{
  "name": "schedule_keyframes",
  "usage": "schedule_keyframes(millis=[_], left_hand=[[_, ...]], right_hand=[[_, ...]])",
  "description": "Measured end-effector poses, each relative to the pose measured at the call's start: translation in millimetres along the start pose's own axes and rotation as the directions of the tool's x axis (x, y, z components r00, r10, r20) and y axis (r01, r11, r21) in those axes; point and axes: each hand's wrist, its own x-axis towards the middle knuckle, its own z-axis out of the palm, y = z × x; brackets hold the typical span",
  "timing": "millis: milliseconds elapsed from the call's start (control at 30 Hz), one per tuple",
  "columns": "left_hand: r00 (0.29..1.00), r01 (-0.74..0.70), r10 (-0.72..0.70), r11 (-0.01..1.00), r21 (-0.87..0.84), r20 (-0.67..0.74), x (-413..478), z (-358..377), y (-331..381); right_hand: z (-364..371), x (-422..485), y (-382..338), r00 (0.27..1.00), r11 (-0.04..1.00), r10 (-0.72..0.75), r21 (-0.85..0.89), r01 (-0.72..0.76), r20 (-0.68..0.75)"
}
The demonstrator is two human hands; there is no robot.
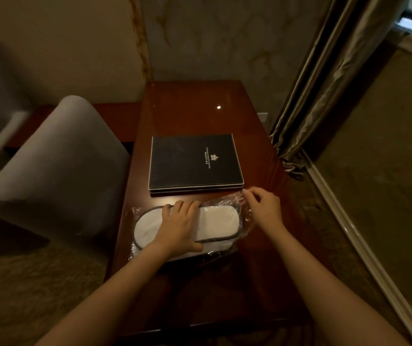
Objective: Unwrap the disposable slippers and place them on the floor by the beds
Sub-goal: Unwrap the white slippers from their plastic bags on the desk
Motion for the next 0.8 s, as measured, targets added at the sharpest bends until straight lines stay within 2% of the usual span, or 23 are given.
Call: schedule_keyframes(millis=[67,167,367,433,567,733,800], left_hand=[[1.000,-0.003,0.002,1.000,-0.030,-0.026,2,-8,2],[0.999,0.018,-0.020,0.999,-0.027,-0.049,7,-19,6],[0.988,0.111,-0.112,0.994,-0.018,-0.109,9,-35,4],[0.985,0.133,-0.134,0.991,-0.018,-0.105,9,-36,4],[0.974,0.199,-0.205,0.977,-0.076,-0.091,7,-38,4],[0.984,0.139,-0.147,0.987,-0.079,-0.103,1,-41,11],[0.981,0.147,-0.155,0.986,-0.072,-0.116,-1,-44,13]], right_hand=[[-6,4,-3,0.997,0.997,0.072,0.040,-0.071,-0.023],[-11,4,-4,0.987,0.978,0.160,0.134,-0.162,0.029],[-17,-10,-12,0.940,0.942,0.257,0.159,-0.295,0.223],[-21,-14,-16,0.925,0.934,0.243,0.188,-0.305,0.291],[-34,-17,-16,0.955,0.953,0.194,0.188,-0.238,0.224],[-42,-22,-7,0.952,0.955,0.230,0.144,-0.261,0.201],[-41,-24,-10,0.978,0.976,0.191,0.094,-0.198,0.081]])
